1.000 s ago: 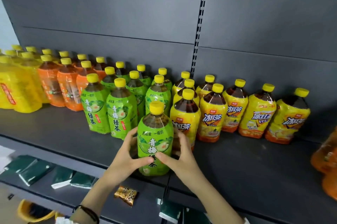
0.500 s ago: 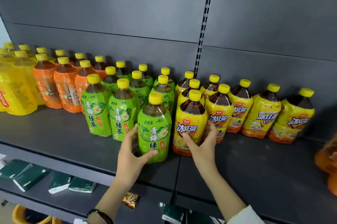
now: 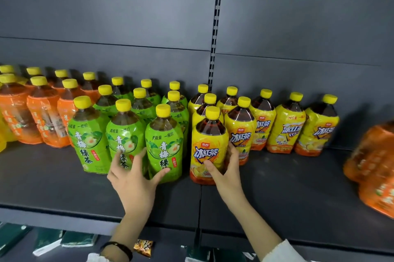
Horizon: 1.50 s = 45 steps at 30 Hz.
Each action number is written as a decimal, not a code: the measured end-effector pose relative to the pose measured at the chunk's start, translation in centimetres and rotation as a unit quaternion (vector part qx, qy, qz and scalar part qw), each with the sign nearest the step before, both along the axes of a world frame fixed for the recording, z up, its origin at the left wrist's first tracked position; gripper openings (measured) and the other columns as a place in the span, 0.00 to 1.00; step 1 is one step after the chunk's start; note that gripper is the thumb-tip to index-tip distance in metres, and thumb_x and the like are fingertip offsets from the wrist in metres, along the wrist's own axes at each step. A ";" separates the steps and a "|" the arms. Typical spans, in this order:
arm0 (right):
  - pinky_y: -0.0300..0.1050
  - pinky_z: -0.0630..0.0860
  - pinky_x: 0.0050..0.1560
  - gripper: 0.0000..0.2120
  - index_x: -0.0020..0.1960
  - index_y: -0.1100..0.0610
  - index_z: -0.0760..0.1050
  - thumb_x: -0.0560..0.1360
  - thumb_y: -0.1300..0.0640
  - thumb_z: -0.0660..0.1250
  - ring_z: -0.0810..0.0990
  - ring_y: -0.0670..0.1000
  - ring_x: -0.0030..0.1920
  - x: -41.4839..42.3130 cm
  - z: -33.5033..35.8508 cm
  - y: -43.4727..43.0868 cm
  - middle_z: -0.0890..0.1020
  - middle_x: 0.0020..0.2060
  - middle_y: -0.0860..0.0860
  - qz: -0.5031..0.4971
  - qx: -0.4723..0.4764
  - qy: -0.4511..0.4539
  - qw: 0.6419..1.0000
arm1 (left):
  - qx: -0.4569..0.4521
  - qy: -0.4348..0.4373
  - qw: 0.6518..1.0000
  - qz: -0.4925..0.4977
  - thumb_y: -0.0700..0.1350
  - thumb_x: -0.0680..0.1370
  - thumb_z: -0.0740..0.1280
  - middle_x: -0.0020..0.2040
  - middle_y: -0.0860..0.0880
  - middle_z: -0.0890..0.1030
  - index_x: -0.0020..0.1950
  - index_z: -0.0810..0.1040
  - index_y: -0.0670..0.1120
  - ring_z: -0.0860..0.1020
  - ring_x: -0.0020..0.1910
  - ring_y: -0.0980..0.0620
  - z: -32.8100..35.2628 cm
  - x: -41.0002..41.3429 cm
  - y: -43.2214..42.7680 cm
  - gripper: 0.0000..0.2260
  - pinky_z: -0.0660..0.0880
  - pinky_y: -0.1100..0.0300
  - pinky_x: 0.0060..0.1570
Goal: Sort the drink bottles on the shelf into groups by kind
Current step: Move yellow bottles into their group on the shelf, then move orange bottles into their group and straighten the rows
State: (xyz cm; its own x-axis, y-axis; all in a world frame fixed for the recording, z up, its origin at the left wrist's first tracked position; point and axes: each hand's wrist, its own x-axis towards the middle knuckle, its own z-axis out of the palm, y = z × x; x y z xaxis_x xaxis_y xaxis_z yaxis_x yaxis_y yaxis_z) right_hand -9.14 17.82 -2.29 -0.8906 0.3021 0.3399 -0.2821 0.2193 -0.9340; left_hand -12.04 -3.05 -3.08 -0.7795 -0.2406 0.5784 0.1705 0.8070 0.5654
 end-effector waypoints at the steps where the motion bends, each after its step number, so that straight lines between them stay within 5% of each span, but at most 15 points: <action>1: 0.52 0.71 0.68 0.35 0.64 0.26 0.56 0.64 0.37 0.73 0.67 0.41 0.68 0.0 -0.1 -0.1 0.66 0.67 0.40 -0.006 0.001 0.002 1.000 | 0.001 0.004 1.000 -0.002 0.72 0.62 0.61 0.67 0.34 0.65 0.60 0.79 0.48 0.65 0.64 0.32 -0.3 0.1 0.1 0.37 0.64 0.38 0.58; 7: 0.53 0.70 0.68 0.35 0.65 0.28 0.56 0.66 0.37 0.72 0.66 0.42 0.69 0.1 -0.2 -0.6 0.66 0.67 0.40 -0.019 -0.001 -0.003 1.000 | -0.042 0.037 0.998 -0.007 0.69 0.66 0.61 0.65 0.33 0.65 0.68 0.73 0.52 0.67 0.59 0.31 -0.2 -0.5 -0.4 0.36 0.65 0.36 0.57; 12: 0.47 0.74 0.64 0.35 0.66 0.30 0.60 0.66 0.41 0.75 0.70 0.42 0.68 0.4 0.0 -0.8 0.70 0.67 0.40 -0.023 -0.027 0.000 0.999 | 0.090 0.085 0.992 0.003 0.63 0.65 0.72 0.66 0.30 0.66 0.72 0.62 0.37 0.65 0.65 0.32 0.2 -1.1 -2.4 0.45 0.62 0.40 0.61; 16: 0.52 0.73 0.66 0.34 0.65 0.26 0.60 0.64 0.37 0.73 0.71 0.42 0.67 0.4 -0.2 -1.5 0.71 0.67 0.39 -0.042 -0.040 -0.001 0.998 | 0.176 0.030 0.983 -0.050 0.47 0.69 0.75 0.67 0.33 0.66 0.74 0.61 0.39 0.61 0.70 0.35 0.6 -1.9 -4.2 0.39 0.62 0.39 0.66; 21: 0.54 0.73 0.66 0.34 0.63 0.26 0.62 0.62 0.36 0.74 0.72 0.43 0.67 -0.1 -0.1 -2.5 0.73 0.65 0.38 -0.041 -0.044 -0.011 0.998 | 0.137 0.017 0.989 -0.045 0.49 0.66 0.77 0.60 0.33 0.70 0.68 0.67 0.37 0.67 0.63 0.31 1.4 -2.1 -4.3 0.36 0.73 0.36 0.45; 26: 0.53 0.71 0.67 0.34 0.69 0.31 0.60 0.68 0.40 0.73 0.70 0.42 0.67 -0.1 0.0 -3.3 0.72 0.66 0.37 -0.037 -0.039 -0.020 0.998 | 0.129 0.014 0.991 -0.037 0.54 0.65 0.77 0.60 0.37 0.70 0.67 0.67 0.40 0.69 0.62 0.34 1.4 -1.9 -4.8 0.37 0.75 0.38 0.37; 30: 0.44 0.72 0.64 0.33 0.71 0.35 0.60 0.71 0.46 0.72 0.71 0.41 0.66 0.4 0.2 -3.7 0.73 0.65 0.37 -0.052 -0.034 -0.035 0.997 | 0.175 0.027 0.981 -0.084 0.47 0.63 0.80 0.61 0.35 0.69 0.69 0.66 0.37 0.66 0.63 0.36 0.9 -1.2 -4.9 0.40 0.69 0.40 0.57; 34: 0.27 0.74 0.49 0.21 0.62 0.43 0.71 0.72 0.52 0.73 0.76 0.32 0.54 1.5 0.0 -3.9 0.78 0.55 0.37 -0.116 -0.039 -0.044 0.992 | 0.211 0.001 0.973 -0.097 0.44 0.67 0.77 0.55 0.38 0.74 0.59 0.73 0.39 0.68 0.58 0.41 0.4 0.2 -5.1 0.24 0.62 0.56 0.54; 37: 0.27 0.74 0.46 0.11 0.53 0.42 0.74 0.76 0.57 0.69 0.79 0.39 0.52 2.4 -0.1 -3.1 0.81 0.50 0.40 -0.140 -0.012 -0.065 0.988 | 0.170 -0.034 0.970 -0.169 0.46 0.71 0.74 0.46 0.48 0.77 0.44 0.76 0.49 0.72 0.50 0.46 0.1 1.5 -3.8 0.09 0.64 0.57 0.46; 40: 0.31 0.74 0.47 0.07 0.48 0.45 0.77 0.76 0.58 0.68 0.81 0.42 0.47 3.5 -0.3 -1.7 0.83 0.45 0.45 -0.140 0.012 -0.094 0.986 | 0.117 -0.106 0.956 -0.248 0.52 0.73 0.71 0.42 0.55 0.77 0.42 0.74 0.55 0.77 0.44 0.53 0.0 2.2 -1.8 0.06 0.71 0.56 0.38; 45: 0.28 0.73 0.42 0.03 0.47 0.50 0.79 0.76 0.58 0.69 0.79 0.35 0.42 6.1 -0.6 1.1 0.83 0.40 0.44 -0.125 0.040 -0.122 0.984 | 0.137 -0.158 0.931 -0.298 0.56 0.72 0.71 0.41 0.58 0.81 0.46 0.75 0.57 0.80 0.43 0.59 0.1 3.3 1.2 0.07 0.77 0.54 0.43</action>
State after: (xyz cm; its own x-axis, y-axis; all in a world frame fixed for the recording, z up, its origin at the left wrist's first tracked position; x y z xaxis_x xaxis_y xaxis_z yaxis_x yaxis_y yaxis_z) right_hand -3.05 18.94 -2.88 -0.8504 0.5022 0.1568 0.0201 0.3290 -0.9441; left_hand -8.70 -1.86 -3.00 -0.9429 0.1849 0.2772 0.3316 0.4394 0.8348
